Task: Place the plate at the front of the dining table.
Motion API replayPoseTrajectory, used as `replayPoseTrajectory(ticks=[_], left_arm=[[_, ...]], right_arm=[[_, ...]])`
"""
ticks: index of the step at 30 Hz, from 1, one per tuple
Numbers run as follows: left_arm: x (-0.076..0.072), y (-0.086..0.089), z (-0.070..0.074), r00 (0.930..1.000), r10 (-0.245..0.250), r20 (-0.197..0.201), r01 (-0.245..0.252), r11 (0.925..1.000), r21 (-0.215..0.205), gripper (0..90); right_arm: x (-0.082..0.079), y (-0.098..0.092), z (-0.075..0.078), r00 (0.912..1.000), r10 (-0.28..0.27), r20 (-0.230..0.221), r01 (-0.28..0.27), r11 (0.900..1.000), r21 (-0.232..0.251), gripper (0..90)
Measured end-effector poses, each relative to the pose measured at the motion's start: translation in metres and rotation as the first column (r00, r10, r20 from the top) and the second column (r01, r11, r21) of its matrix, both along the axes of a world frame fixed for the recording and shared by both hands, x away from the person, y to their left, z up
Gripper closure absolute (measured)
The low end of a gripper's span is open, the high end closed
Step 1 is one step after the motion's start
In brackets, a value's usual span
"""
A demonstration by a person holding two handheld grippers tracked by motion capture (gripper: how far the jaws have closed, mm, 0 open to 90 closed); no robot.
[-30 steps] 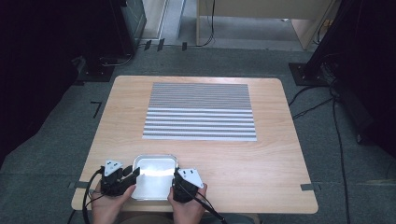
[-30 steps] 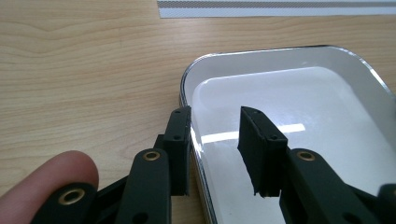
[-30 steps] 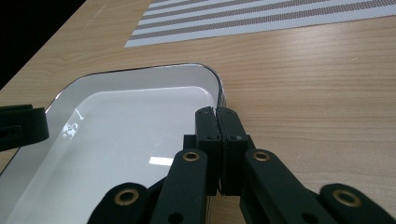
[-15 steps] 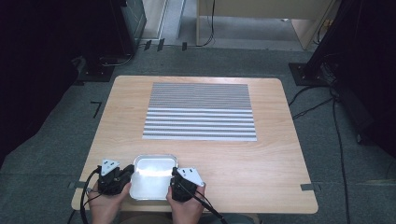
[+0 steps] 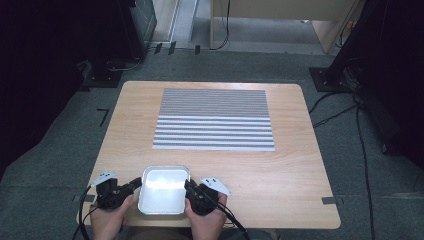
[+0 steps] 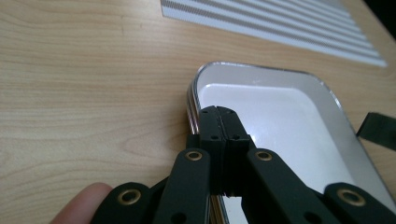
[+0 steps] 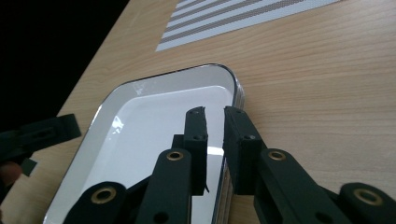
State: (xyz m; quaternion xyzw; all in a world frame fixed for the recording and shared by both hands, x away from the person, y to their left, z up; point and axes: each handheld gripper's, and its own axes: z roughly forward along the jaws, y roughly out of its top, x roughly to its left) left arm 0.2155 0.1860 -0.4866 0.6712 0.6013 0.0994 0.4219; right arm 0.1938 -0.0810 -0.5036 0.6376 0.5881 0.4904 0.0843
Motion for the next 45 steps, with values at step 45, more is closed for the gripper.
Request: replayPoseTrajectory(ticks=[45], left_arm=[[-0.020, -0.045, -0.006, 0.9877, 0.042, 0.151, -0.100, 0.9114, 0.399, 85.2]], right_arm=[[-0.017, 0.021, -0.012, 0.9846, -0.113, 0.133, 0.135, 0.976, -0.170, 88.7]])
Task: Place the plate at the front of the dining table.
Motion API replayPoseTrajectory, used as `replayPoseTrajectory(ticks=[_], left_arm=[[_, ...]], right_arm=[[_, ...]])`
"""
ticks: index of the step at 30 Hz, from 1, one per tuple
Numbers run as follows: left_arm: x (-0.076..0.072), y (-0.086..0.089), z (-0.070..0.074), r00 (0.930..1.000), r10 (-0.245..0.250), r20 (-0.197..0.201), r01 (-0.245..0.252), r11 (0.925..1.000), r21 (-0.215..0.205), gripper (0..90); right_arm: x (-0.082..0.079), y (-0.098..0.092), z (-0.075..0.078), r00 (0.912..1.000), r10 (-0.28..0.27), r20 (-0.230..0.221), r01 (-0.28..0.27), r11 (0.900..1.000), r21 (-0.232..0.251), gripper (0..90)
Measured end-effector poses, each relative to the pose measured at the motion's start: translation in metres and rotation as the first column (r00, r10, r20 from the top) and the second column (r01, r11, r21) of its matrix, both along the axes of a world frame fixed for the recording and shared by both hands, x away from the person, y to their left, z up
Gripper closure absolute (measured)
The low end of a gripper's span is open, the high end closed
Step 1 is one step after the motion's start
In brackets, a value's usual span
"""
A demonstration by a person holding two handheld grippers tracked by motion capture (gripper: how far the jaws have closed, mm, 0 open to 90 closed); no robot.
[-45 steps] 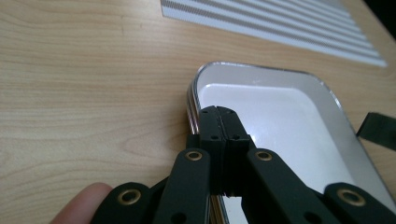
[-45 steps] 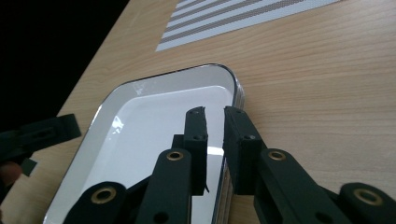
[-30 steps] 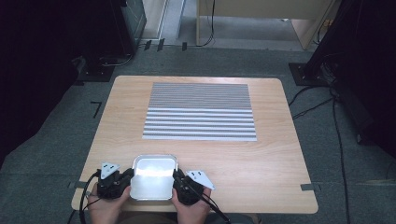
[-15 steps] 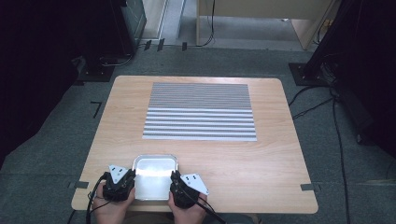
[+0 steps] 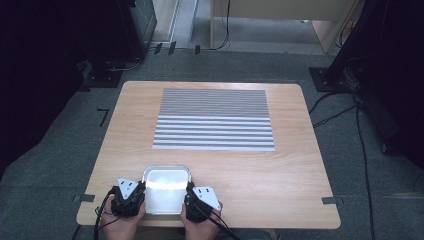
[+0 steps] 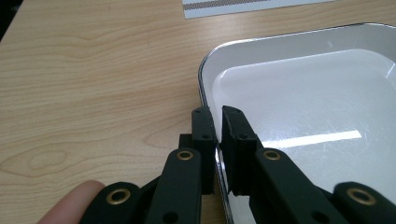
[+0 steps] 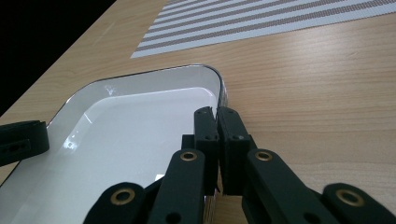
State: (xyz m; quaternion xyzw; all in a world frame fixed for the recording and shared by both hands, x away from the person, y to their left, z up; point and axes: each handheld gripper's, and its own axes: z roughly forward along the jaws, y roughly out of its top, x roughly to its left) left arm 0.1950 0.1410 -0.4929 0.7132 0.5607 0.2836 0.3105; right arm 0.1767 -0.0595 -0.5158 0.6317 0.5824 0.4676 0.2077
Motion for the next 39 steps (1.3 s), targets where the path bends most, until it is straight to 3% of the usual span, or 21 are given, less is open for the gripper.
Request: replayPoseTrajectory(ticks=[4, 5, 7, 13, 16, 17, 25, 32, 39], left_arm=[[-0.001, -0.001, 0.001, 0.9999, 0.003, 0.015, -0.003, 0.9999, 0.011, 87.0], [-0.001, -0.001, 0.001, 0.9998, 0.003, 0.020, -0.003, 0.9999, 0.014, 87.4], [-0.001, -0.001, 0.001, 0.9997, 0.003, 0.023, -0.003, 0.9999, 0.013, 87.5], [-0.001, 0.000, 0.001, 0.9997, 0.002, 0.025, -0.002, 1.0000, 0.003, 87.5], [-0.001, 0.001, 0.001, 0.9996, 0.002, 0.027, -0.002, 1.0000, -0.002, 87.5], [-0.001, 0.001, 0.001, 0.9996, 0.002, 0.028, -0.002, 1.0000, -0.004, 87.4], [0.000, 0.002, -0.001, 0.9998, -0.011, 0.014, 0.011, 0.9997, -0.022, 85.4], [0.001, 0.002, -0.003, 0.9998, -0.018, 0.014, 0.018, 0.9990, -0.041, 81.7], [0.000, 0.004, 0.002, 0.9991, -0.029, 0.033, 0.031, 0.9955, -0.089, 70.4]], right_arm=[[0.000, 0.005, 0.001, 0.9998, -0.019, 0.005, 0.019, 0.999, -0.044, 88.7], [0.000, 0.009, 0.001, 0.9994, -0.030, 0.016, 0.031, 0.996, -0.080, 88.9], [-0.001, 0.013, 0.000, 0.9986, -0.045, 0.029, 0.048, 0.994, -0.103, 89.0], [-0.002, 0.017, -0.002, 0.9966, -0.058, 0.059, 0.066, 0.988, -0.136, 89.4], [-0.001, 0.015, -0.002, 0.9970, -0.060, 0.049, 0.066, 0.991, -0.117, 89.8], [0.001, 0.013, -0.001, 0.9975, -0.059, 0.037, 0.062, 0.994, -0.088, 90.0], [0.007, 0.007, 0.002, 0.9985, -0.051, 0.019, 0.052, 0.998, -0.041, 90.0], [0.006, 0.004, 0.010, 0.9970, -0.057, 0.052, 0.058, 0.998, -0.026, 90.0], [0.002, -0.004, 0.018, 0.9921, -0.093, 0.085, 0.093, 0.996, -0.004, 90.0]])
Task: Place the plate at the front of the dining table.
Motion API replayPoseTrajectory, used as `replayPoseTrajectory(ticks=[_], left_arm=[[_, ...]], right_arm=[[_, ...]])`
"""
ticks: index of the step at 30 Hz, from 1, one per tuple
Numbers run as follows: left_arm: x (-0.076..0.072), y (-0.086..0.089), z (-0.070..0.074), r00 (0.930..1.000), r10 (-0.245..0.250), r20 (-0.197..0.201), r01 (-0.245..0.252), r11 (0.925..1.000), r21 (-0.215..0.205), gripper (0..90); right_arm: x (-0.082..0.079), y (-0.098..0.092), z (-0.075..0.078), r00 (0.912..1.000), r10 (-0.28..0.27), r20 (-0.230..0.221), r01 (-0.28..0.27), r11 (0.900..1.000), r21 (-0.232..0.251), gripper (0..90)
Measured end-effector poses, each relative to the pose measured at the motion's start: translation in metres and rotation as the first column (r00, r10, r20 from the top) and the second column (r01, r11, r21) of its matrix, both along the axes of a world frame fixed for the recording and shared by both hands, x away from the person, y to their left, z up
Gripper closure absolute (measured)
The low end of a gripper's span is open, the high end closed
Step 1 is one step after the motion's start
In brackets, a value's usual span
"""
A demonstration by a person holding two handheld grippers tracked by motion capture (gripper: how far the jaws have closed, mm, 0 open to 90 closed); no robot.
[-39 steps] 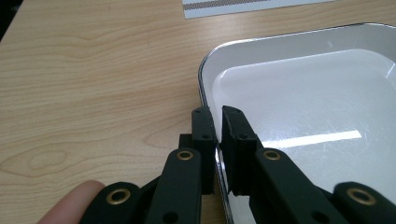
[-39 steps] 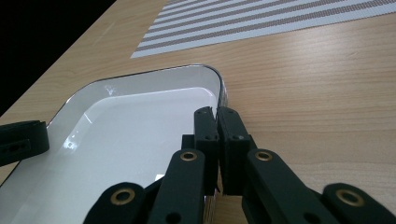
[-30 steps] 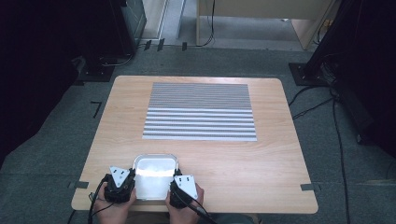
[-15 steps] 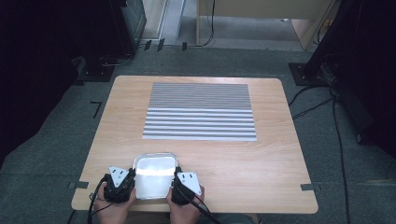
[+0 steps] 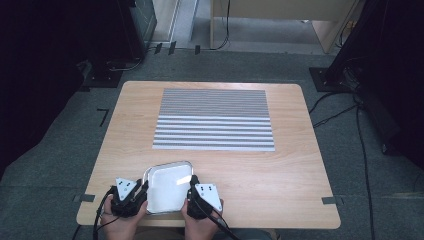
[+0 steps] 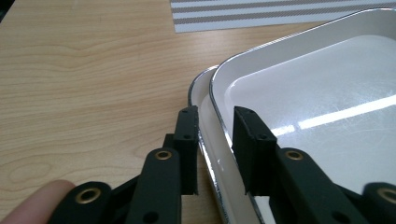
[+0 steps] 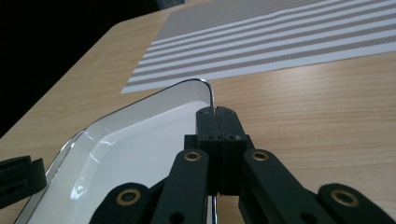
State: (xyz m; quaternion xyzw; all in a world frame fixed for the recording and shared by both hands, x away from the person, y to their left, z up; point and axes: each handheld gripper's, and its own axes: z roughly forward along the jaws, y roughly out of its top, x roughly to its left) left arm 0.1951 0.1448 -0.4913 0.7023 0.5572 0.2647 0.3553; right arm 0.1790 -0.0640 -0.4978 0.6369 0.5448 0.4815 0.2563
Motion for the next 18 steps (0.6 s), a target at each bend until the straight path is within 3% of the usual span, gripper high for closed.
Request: replayPoseTrajectory(ticks=[2, 7, 12, 14, 18], left_arm=[[0.000, -0.001, 0.000, 0.9998, -0.020, 0.000, 0.020, 0.9996, -0.021, 66.5], [-0.001, -0.007, -0.002, 0.9989, -0.044, -0.012, 0.044, 0.9989, -0.016, 66.1], [0.002, -0.012, -0.008, 0.9968, -0.051, -0.062, 0.051, 0.9987, -0.002, 69.1], [0.003, -0.012, -0.011, 0.9945, -0.054, -0.089, 0.053, 0.9985, -0.018, 69.1], [0.004, -0.010, -0.010, 0.9929, -0.050, -0.108, 0.044, 0.9975, -0.054, 70.1]], right_arm=[[0.000, -0.004, 0.000, 1.0000, -0.007, 0.002, 0.007, 1.000, -0.006, 90.0], [-0.001, -0.008, -0.008, 0.9998, -0.009, -0.019, 0.009, 1.000, 0.009, 90.0], [-0.001, -0.011, -0.008, 0.9998, 0.009, -0.016, -0.009, 1.000, 0.008, 89.5], [-0.001, -0.010, -0.008, 0.9998, 0.011, -0.016, -0.011, 1.000, 0.003, 88.9], [-0.003, -0.008, -0.010, 0.9999, 0.010, -0.011, -0.010, 1.000, -0.026, 85.9]])
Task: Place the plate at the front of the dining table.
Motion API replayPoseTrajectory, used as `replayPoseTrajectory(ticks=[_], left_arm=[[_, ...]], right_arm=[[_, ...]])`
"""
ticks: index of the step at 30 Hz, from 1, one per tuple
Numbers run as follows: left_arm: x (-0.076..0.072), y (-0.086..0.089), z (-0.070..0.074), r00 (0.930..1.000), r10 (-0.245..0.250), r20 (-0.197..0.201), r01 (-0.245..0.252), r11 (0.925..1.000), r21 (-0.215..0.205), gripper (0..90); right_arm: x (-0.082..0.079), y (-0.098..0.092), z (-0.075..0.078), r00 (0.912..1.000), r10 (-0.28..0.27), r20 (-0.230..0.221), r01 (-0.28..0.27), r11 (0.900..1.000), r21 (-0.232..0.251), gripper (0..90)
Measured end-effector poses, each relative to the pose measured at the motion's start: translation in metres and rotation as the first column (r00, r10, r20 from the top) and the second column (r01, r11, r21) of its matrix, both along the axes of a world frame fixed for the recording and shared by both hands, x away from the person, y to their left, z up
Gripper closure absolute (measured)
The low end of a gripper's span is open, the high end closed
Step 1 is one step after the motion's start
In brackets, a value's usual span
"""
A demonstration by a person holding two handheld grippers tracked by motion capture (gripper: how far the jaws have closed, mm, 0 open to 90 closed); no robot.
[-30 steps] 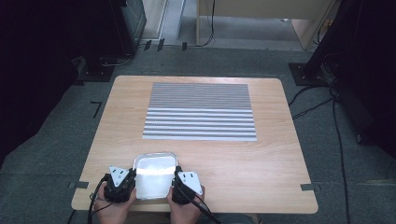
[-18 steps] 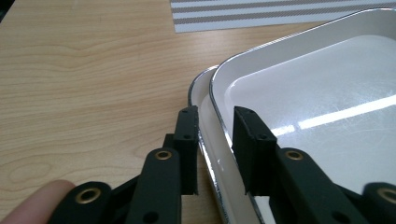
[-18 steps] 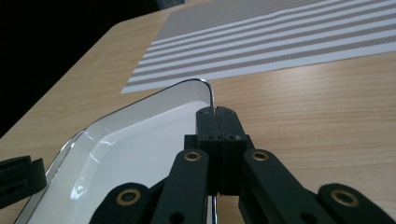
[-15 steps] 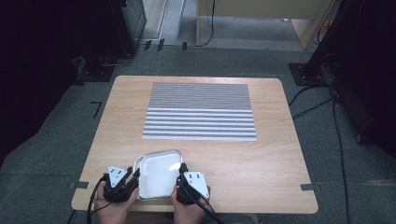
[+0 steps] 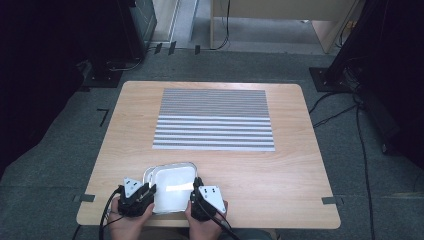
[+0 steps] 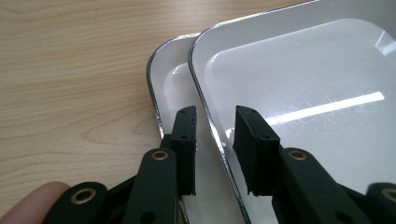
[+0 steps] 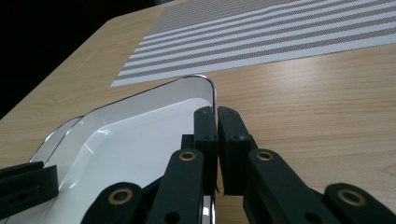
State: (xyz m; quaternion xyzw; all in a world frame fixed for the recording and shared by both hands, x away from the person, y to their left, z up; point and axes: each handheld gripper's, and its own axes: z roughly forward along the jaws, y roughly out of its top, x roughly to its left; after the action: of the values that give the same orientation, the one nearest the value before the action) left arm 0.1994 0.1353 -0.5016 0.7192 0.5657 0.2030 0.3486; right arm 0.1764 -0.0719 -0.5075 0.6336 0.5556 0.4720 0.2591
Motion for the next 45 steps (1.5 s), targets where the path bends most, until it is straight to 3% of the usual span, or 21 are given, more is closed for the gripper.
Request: replayPoseTrajectory(ticks=[5, 10, 16, 20, 28, 31, 34, 38, 43, 45], left_arm=[[0.000, 0.001, 0.000, 1.0000, 0.002, -0.009, -0.002, 0.9995, -0.031, 75.3], [0.000, 0.002, -0.002, 0.9999, 0.014, -0.001, -0.014, 0.9991, -0.041, 77.8], [-0.003, -0.004, -0.002, 0.9992, 0.024, 0.031, -0.024, 0.9997, -0.007, 77.5], [-0.003, -0.002, -0.001, 0.9992, 0.026, 0.031, -0.024, 0.9986, -0.046, 78.3], [-0.001, 0.000, -0.004, 0.9997, 0.020, 0.014, -0.019, 0.9983, -0.055, 76.8], [-0.001, -0.001, -0.004, 0.9997, 0.018, 0.018, -0.017, 0.9985, -0.052, 76.9], [-0.001, -0.001, -0.004, 0.9997, 0.017, 0.019, -0.016, 0.9987, -0.048, 76.9], [-0.002, -0.001, -0.003, 0.9997, 0.016, 0.020, -0.015, 0.9988, -0.047, 76.7], [-0.002, -0.001, -0.002, 0.9997, 0.010, 0.021, -0.009, 0.9983, -0.058, 72.8], [-0.003, -0.001, -0.001, 0.9995, 0.012, 0.028, -0.010, 0.9977, -0.067, 71.3]], right_arm=[[0.002, 0.000, 0.000, 0.9999, 0.011, -0.010, -0.012, 1.000, -0.011, 84.7], [0.005, 0.000, 0.002, 0.9984, 0.013, -0.056, -0.013, 1.000, 0.000, 88.6], [0.009, -0.002, 0.003, 0.9973, 0.008, -0.073, -0.007, 1.000, 0.019, 89.7], [0.010, -0.007, 0.002, 0.9968, -0.002, -0.080, 0.008, 0.997, 0.079, 89.9], [0.012, -0.012, 0.002, 0.9954, 0.034, -0.089, -0.024, 0.993, 0.114, 86.4], [0.012, -0.012, 0.003, 0.9948, 0.031, -0.097, -0.021, 0.995, 0.100, 84.8], [0.013, -0.007, 0.005, 0.9931, 0.037, -0.111, -0.035, 0.999, 0.020, 85.3], [0.015, -0.004, 0.004, 0.9922, 0.036, -0.119, -0.037, 0.999, -0.011, 88.0], [0.017, -0.005, 0.003, 0.9911, 0.029, -0.130, -0.029, 1.000, 0.009, 89.5], [0.018, -0.008, 0.002, 0.9911, 0.016, -0.132, -0.010, 0.999, 0.044, 89.6]])
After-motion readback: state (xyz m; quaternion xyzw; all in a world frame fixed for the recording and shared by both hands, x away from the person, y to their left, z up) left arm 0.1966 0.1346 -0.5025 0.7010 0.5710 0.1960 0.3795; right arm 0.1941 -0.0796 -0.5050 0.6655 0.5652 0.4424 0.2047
